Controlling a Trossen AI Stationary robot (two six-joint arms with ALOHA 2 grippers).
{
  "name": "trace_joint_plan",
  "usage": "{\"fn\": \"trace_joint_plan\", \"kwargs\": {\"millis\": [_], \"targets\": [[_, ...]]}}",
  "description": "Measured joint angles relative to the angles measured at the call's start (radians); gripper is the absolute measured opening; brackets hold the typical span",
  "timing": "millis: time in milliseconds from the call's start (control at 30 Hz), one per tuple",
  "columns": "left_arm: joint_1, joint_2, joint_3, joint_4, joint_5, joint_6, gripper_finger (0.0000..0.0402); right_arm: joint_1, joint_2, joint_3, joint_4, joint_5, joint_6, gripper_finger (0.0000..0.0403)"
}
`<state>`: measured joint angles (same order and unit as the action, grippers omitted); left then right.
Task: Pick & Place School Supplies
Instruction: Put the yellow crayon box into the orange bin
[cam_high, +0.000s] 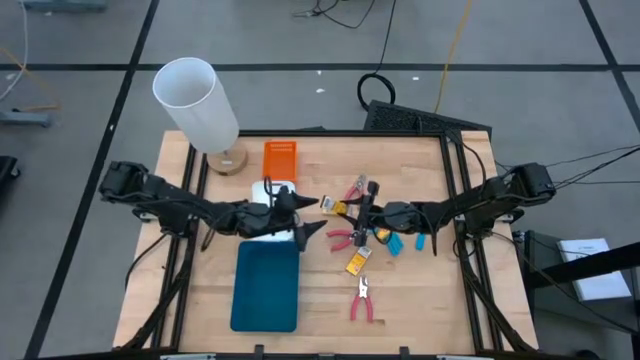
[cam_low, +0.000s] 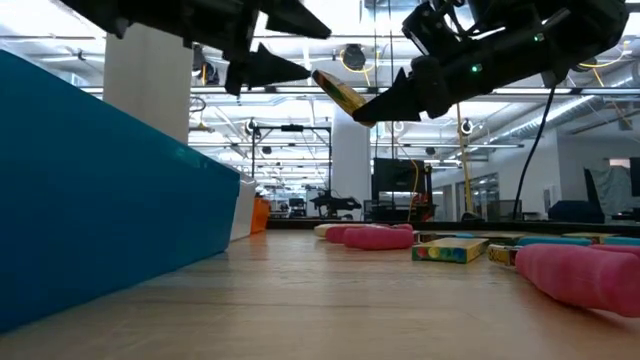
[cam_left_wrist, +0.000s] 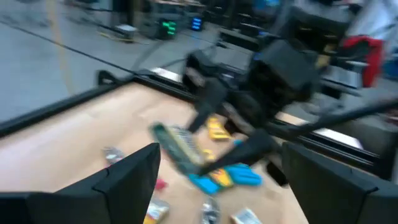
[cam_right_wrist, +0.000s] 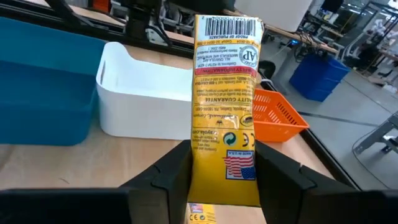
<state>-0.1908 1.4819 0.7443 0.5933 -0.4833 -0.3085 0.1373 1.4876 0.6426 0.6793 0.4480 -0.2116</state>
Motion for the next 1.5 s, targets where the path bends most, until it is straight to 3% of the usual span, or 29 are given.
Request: {"fn": "trace_joint_plan", "kwargs": {"millis": [500, 800, 1033, 1267, 1433, 1500], "targets": [[0.084, 0.039, 0.015, 0.001, 0.050, -0.126, 0.0320, 0.022, 0.000, 0.000, 0.049, 0.052, -0.064, 0.0148], [0.158, 0.039, 0.015, 0.000, 0.208, -0.233, 0.0283, 0.022, 0.000, 0.000, 0.049, 0.053, -0.070, 0.0148], [0.161, 0.039, 0.015, 0.000, 0.247, -0.246, 0.0214, 0.021, 0.000, 0.000, 0.048, 0.054, -0.071, 0.0148], [0.160, 0.039, 0.015, 0.001, 0.267, -0.247, 0.0117, 0.021, 0.000, 0.000, 0.046, 0.054, -0.070, 0.0148], [0.163, 0.027, 0.014, -0.012, 0.266, -0.180, 0.0046, 0.022, 0.000, 0.000, 0.051, 0.051, -0.051, 0.0148], [0.162, 0.016, 0.014, -0.014, 0.268, -0.151, 0.0035, 0.022, -0.002, 0.000, 0.059, 0.050, -0.042, 0.0148]]}}
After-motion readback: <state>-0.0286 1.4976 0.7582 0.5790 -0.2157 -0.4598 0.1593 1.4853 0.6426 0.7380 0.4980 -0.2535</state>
